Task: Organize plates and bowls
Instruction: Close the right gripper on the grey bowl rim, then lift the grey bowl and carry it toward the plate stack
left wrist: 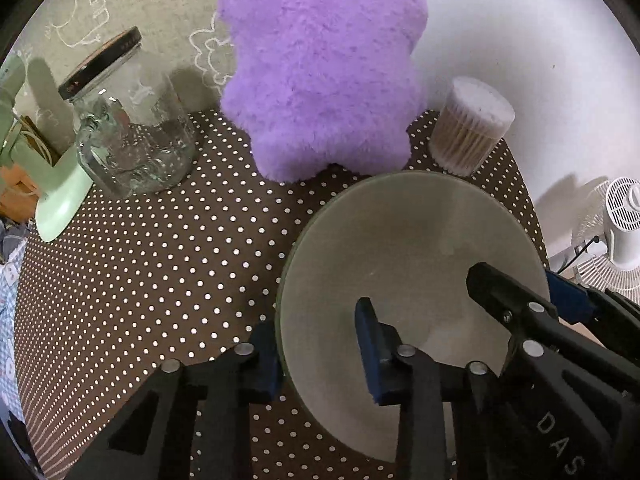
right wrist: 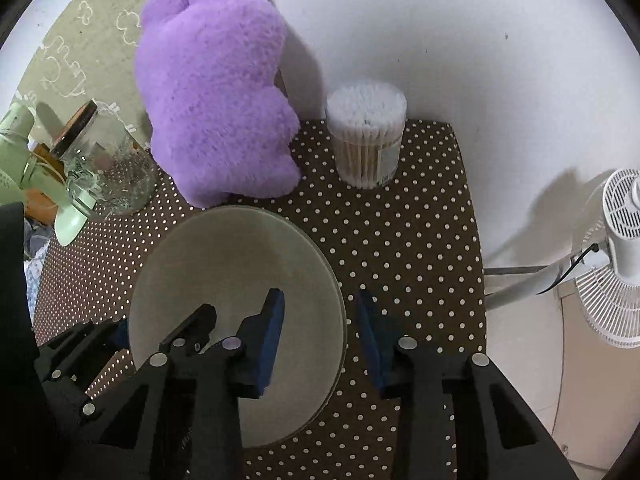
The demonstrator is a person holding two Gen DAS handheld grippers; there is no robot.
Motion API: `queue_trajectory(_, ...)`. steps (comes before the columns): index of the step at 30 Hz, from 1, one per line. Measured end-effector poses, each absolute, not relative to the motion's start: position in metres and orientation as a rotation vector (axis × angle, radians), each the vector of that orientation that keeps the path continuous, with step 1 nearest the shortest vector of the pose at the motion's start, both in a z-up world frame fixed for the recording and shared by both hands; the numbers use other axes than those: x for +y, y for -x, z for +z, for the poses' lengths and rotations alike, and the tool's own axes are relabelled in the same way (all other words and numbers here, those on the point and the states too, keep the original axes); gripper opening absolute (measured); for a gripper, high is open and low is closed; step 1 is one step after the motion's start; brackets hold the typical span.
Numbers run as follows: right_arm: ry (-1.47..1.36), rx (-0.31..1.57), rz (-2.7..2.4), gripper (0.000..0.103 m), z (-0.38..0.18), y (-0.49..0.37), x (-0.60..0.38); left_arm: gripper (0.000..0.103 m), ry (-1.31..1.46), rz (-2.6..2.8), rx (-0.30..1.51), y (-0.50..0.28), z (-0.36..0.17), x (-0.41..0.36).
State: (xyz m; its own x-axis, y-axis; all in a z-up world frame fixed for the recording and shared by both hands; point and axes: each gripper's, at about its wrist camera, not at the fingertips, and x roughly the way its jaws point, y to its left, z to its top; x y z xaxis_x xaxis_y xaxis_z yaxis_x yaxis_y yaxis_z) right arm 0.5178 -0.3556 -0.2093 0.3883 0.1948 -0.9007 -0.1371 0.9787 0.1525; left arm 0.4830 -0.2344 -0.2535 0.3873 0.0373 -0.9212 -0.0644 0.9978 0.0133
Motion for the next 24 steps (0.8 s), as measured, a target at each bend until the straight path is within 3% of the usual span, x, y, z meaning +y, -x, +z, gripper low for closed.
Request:
queue_trajectory(7,-0.036,1.158,0.204,0.019,-0.213,-0.520,-0.354,0.024,0.010,0.079,1.153,-0.482,-0.258,-0.243)
queue_trajectory(24,0.002,1.154,0.180,0.018,-0.211,-0.503,-0.349,0.022,0.029,0.080,1.161,-0.448,-0.252,-0.243)
